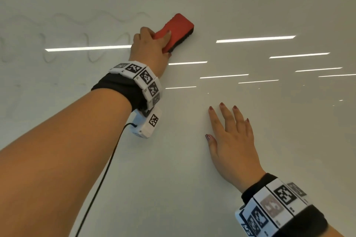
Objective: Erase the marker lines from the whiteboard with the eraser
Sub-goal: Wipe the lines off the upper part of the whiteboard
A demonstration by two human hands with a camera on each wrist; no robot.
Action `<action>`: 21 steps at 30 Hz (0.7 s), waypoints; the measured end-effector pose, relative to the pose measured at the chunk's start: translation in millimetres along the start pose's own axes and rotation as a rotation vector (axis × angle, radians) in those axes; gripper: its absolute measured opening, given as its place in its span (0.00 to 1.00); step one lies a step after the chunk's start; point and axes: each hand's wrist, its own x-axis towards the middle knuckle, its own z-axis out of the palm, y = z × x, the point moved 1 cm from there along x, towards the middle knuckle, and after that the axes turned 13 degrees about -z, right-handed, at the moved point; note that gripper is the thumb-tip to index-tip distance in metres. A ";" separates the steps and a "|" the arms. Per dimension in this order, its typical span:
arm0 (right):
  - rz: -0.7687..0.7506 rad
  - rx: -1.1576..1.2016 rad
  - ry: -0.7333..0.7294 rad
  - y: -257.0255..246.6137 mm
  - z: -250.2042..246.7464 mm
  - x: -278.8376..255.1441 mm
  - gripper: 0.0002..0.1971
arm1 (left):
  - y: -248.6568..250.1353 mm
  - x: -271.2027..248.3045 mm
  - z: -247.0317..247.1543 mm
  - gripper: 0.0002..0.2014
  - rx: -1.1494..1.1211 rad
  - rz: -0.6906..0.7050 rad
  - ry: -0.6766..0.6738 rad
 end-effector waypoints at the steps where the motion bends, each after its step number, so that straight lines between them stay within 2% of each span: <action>1: 0.005 0.011 0.001 -0.6 0.3 0.0 0.30 | -6.1 -3.5 -2.0 0.27 0.018 0.014 -0.003; 4: 0.015 0.010 -0.011 -1.9 0.8 0.4 0.30 | -31.1 -2.5 -13.6 0.27 0.057 -0.019 0.018; 8: 0.020 -0.012 -0.031 -4.5 -1.4 0.8 0.30 | -65.0 22.9 -33.3 0.29 0.056 -0.199 0.048; 12: 0.028 -0.011 -0.044 -5.6 -3.2 0.2 0.30 | -60.3 48.2 -34.2 0.28 0.082 -0.252 0.055; 14: 0.010 -0.017 -0.048 -8.4 -4.4 1.5 0.30 | -48.4 55.3 -29.4 0.28 0.086 -0.238 0.051; 21: -0.040 -0.013 -0.025 -32.9 -0.9 6.9 0.29 | 4.1 60.6 -13.3 0.28 0.101 -0.060 -0.015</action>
